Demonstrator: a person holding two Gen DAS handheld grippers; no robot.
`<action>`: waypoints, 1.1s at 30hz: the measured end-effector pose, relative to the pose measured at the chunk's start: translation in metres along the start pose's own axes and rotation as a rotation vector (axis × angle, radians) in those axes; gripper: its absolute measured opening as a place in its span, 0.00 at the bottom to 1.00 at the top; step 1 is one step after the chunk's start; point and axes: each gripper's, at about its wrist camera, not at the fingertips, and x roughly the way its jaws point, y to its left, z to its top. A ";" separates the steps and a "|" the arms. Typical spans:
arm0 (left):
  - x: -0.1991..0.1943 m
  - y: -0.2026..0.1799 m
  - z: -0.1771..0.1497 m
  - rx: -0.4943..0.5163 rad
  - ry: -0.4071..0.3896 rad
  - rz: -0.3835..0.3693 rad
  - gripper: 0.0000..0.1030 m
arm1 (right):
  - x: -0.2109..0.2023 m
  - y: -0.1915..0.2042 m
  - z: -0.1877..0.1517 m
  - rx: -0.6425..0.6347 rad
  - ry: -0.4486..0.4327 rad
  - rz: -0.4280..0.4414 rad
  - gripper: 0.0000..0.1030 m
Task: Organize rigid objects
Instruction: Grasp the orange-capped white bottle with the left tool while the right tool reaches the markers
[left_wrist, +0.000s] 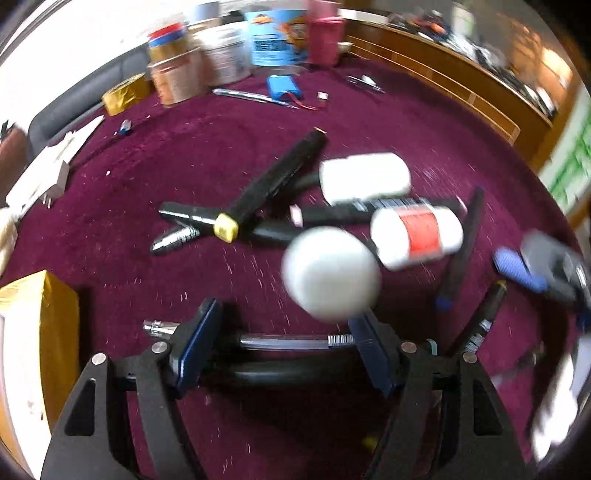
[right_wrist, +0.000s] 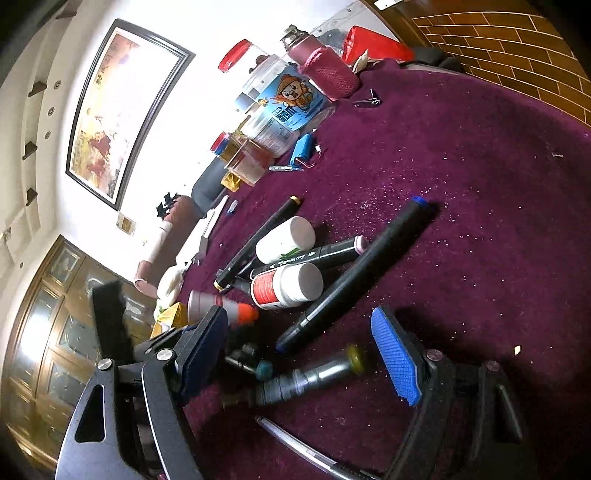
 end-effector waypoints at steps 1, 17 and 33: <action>-0.004 -0.002 -0.003 0.018 0.000 0.003 0.65 | 0.001 -0.002 -0.001 0.002 0.001 0.003 0.74; -0.053 -0.008 -0.059 0.144 -0.070 -0.098 0.64 | 0.002 -0.007 -0.002 0.028 0.006 -0.003 0.74; -0.015 -0.029 -0.018 0.048 -0.009 -0.098 0.23 | 0.004 -0.005 -0.003 0.017 0.011 -0.019 0.74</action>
